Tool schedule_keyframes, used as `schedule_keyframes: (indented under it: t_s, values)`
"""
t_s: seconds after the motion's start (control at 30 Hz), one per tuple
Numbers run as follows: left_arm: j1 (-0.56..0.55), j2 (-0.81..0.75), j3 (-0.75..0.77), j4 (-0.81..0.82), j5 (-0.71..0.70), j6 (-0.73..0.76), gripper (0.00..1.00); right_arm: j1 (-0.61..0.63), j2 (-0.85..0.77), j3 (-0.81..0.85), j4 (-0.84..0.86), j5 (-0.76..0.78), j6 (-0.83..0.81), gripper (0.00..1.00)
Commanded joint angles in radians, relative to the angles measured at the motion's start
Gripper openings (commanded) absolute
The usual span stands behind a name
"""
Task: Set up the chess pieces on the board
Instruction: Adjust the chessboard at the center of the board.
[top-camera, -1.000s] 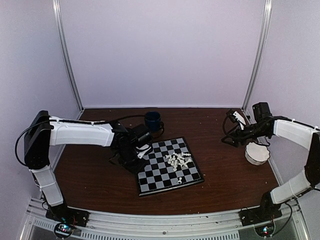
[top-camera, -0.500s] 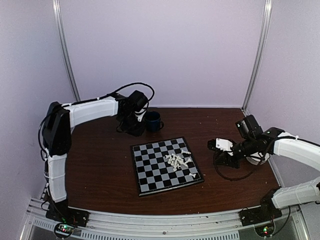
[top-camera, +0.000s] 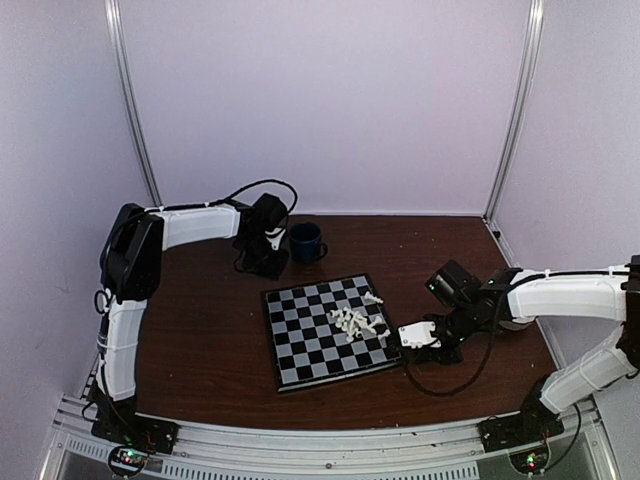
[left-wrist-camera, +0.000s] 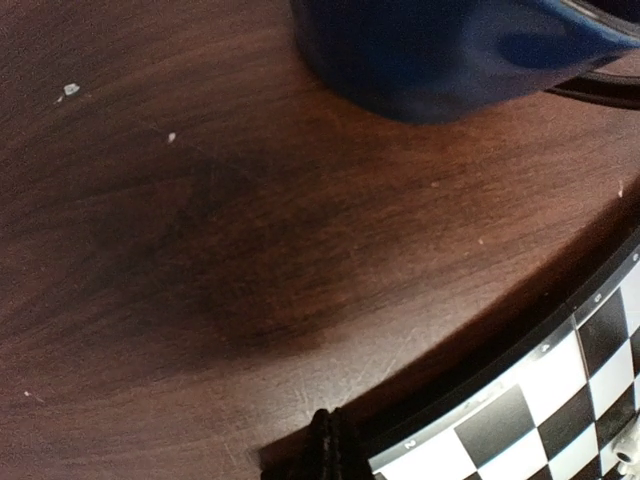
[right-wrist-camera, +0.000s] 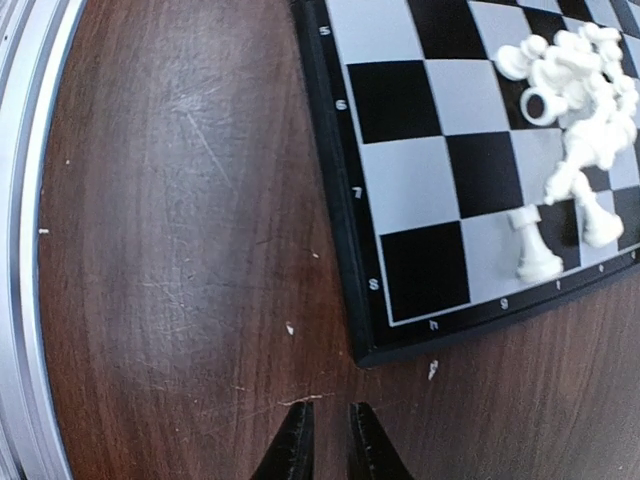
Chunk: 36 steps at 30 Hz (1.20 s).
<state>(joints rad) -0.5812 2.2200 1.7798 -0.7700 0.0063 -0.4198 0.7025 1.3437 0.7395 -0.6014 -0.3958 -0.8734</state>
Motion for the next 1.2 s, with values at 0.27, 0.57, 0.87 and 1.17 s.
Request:
schedule_keyframes:
  t_s: [0.27, 0.57, 0.87, 1.17]
  values:
    - [0.003, 0.039, -0.047, 0.056, 0.059, 0.040, 0.00, 0.081, 0.091, 0.001, 0.046, 0.097, -0.031, 0.14]
    - [0.003, 0.053, -0.064, 0.034, 0.088, 0.061, 0.00, 0.092, 0.125, 0.001, 0.090, 0.123, -0.019, 0.13]
    - [0.003, -0.077, -0.273, 0.080, 0.096, 0.064, 0.00, 0.089, 0.154, 0.013, 0.137, 0.197, 0.020, 0.13]
    - [-0.006, -0.237, -0.555, 0.212, 0.150, 0.003, 0.00, 0.055, 0.159, 0.018, 0.169, 0.235, 0.036, 0.14]
